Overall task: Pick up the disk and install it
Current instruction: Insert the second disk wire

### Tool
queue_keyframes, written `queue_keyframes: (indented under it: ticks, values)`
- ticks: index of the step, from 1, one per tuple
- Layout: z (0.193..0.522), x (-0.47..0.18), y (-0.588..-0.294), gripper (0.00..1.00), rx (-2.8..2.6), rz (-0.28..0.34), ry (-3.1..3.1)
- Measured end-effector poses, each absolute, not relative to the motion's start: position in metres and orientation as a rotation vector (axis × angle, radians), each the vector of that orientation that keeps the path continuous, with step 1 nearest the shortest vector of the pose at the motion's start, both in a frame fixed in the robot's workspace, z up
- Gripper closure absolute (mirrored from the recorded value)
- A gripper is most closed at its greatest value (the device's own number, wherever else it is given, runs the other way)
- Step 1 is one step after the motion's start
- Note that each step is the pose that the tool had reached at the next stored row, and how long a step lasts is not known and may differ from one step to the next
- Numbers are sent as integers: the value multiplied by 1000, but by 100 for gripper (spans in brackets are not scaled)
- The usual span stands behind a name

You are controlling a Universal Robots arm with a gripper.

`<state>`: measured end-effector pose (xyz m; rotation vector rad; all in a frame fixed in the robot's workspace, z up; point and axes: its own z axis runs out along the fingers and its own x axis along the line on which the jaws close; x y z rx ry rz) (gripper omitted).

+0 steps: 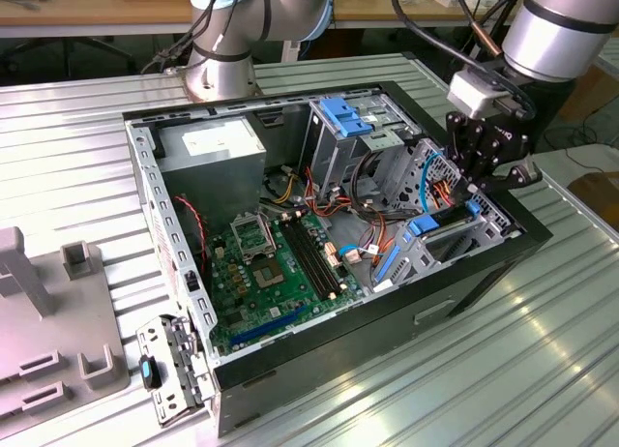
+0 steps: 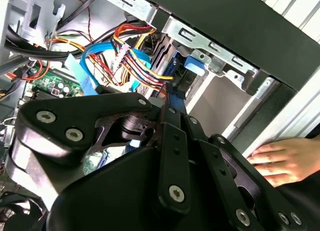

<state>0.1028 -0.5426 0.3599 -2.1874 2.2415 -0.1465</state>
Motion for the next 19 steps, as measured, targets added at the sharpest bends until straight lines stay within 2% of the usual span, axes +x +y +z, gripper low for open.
queue_keyframes:
  ticks: [9,19]
  values:
    - [405,103,-543,89,-2188,-146,2242]
    - [410,103,-536,89,-2195,-127,2248]
